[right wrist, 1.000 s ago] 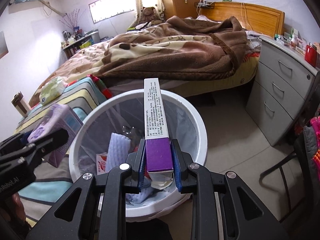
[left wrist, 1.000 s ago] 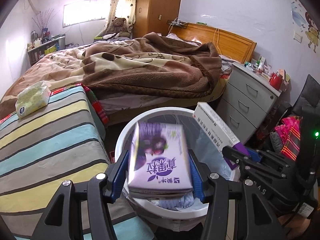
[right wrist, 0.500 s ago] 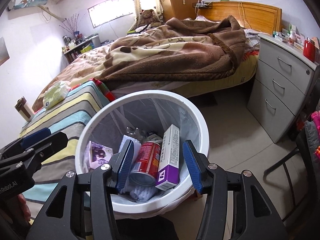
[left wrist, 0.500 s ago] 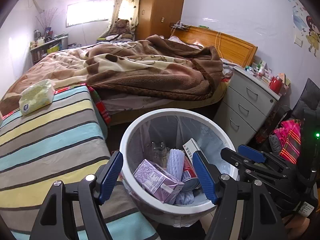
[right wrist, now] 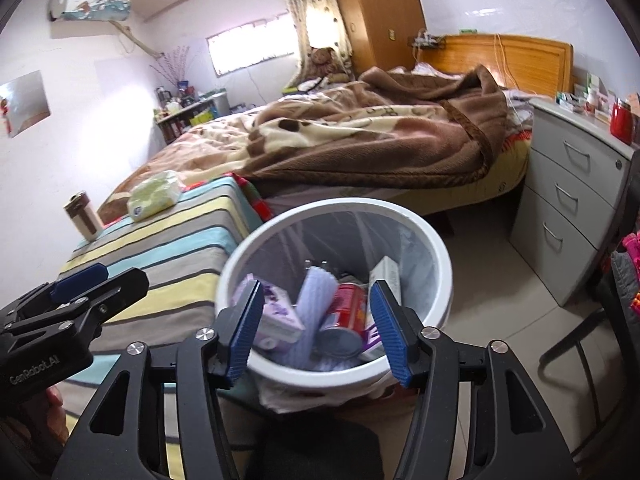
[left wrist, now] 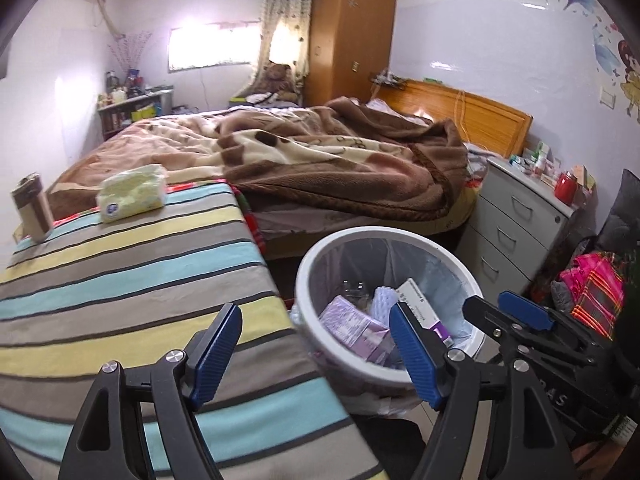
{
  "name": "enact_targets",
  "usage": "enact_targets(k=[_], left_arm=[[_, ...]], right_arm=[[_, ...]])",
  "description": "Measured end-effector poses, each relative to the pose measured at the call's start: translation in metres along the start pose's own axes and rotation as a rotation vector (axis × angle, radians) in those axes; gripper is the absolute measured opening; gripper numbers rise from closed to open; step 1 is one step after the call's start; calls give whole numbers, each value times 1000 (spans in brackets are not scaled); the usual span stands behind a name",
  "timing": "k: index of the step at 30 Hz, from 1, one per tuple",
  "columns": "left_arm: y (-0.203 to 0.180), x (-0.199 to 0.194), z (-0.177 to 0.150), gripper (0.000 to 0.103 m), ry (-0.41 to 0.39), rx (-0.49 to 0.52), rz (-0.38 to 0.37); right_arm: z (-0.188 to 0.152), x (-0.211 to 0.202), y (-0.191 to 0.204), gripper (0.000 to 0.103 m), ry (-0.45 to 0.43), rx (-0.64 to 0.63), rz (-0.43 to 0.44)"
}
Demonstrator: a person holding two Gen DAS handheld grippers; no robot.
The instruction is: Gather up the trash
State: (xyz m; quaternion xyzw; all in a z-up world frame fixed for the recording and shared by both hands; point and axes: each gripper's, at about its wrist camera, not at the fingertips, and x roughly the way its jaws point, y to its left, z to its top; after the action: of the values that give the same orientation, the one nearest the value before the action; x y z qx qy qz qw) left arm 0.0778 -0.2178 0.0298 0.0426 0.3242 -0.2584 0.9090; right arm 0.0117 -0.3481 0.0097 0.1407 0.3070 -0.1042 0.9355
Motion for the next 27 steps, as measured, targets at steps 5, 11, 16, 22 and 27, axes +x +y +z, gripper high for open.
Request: enact_targets(k=[5,11,16,22,27], left_arm=[[5,-27,-17,76,-42,23,73],[13,-54,-36,76,-77,13,104],[18,-73,-50,76,-106,-1,139],[22,-86,-62,76,-133,3,198],[20,-86,-65,76,-129,1,196]], right_arm=[[-8,-16,13,61,-51,-15,11],[-22,-31,24,61,-86,-27,24],[-32,-45,32,61,-149,-41,3],[-39,-54,41,61,-190,-60,-10],[-41,-54,39,61,-190,-49,-13]])
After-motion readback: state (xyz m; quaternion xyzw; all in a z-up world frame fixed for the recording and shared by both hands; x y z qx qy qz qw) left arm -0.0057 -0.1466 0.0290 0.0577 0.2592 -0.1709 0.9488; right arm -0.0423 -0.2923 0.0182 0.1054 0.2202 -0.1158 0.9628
